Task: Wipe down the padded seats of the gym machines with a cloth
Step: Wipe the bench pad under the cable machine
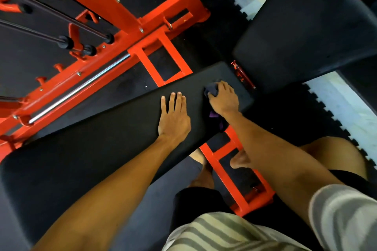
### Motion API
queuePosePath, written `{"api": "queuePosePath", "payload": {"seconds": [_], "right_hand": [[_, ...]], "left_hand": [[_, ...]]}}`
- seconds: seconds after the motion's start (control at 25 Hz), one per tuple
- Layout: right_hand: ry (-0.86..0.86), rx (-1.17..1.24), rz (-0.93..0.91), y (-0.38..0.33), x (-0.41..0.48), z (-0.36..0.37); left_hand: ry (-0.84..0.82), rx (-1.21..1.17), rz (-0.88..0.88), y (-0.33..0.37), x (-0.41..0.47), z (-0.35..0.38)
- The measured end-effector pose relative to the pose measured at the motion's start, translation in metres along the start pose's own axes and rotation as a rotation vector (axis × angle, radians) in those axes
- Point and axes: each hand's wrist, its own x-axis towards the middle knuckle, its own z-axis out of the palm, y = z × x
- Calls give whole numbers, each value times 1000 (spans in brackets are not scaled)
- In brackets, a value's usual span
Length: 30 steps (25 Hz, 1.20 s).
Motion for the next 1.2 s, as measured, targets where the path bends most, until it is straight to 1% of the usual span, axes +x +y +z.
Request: {"api": "queuePosePath", "payload": {"seconds": [0.04,0.16,0.24,0.28,0.36,0.44,0.52,0.56,0.6,0.72,0.8,0.88,1.0,1.04,1.12,1.2], "right_hand": [[6,-16,-14,-13,-1,5],[3,-20,-172,-30,-35,15],[-21,-1,-248,-11,-67,17],[-16,9,-255,4,-77,16],[17,32,-192,34,-71,10],[35,53,-24,49,-44,1],[18,82,140,46,-19,-4],[24,80,177,36,-14,-4],[36,79,174,23,-18,0],[86,76,15,-12,-69,21],[131,84,17,-14,-100,32],[194,151,179,-5,-114,40],[311,301,505,13,-96,40],[340,383,603,19,-82,35],[363,656,768,35,-59,23],[385,885,857,38,-51,16]], "left_hand": [[2,8,-5,1,0,1],[-8,-13,-34,3,3,2],[-4,-10,-39,4,4,2],[1,-8,-39,3,4,2],[12,-8,-43,4,4,2],[12,-11,-44,5,5,1],[11,-6,-42,7,5,3],[10,0,-41,7,4,4],[4,8,-38,6,4,5],[-12,22,-23,4,5,3],[-15,4,28,6,14,1],[-24,-16,104,11,23,1],[9,-60,99,14,32,6],[14,-79,90,14,33,7],[28,-91,96,15,33,10],[39,-93,97,16,34,12]]}}
